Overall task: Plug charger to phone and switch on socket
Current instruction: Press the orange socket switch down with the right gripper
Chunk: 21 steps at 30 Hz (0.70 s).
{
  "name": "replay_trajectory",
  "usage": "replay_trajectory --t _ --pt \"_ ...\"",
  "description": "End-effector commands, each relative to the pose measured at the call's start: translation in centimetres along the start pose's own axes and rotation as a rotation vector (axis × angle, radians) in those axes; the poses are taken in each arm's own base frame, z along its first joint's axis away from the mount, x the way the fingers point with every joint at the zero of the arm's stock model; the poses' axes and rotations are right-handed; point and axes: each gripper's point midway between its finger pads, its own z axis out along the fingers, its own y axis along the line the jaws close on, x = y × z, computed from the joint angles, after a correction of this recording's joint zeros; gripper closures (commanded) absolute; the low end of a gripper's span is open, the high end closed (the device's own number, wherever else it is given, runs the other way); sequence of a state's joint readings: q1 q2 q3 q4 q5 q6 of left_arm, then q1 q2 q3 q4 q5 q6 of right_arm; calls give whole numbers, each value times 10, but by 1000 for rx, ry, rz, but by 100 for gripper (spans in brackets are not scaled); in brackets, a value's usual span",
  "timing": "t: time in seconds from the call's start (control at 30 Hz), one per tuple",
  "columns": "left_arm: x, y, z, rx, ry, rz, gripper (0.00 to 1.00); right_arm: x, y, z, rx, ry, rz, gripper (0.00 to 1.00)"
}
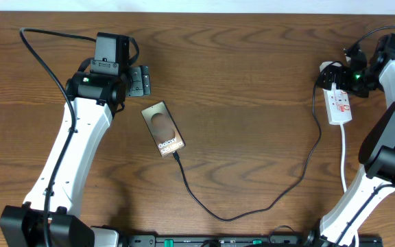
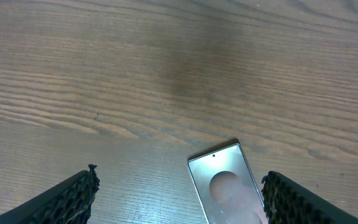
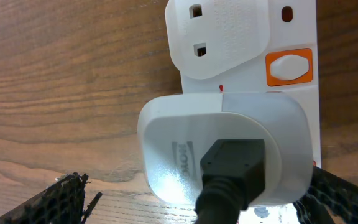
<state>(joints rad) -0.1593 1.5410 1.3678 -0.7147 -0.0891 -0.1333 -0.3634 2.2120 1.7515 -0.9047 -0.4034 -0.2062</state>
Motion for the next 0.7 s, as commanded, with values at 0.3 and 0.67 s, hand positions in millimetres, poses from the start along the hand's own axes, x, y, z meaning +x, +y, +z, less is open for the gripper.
replay_trajectory --t 0.3,0.67 --pt "-4 4 -3 -19 -13 3 14 32 47 26 -198 108 99 1" --pt "-4 4 -3 -19 -13 3 14 37 23 27 -113 112 135 1"
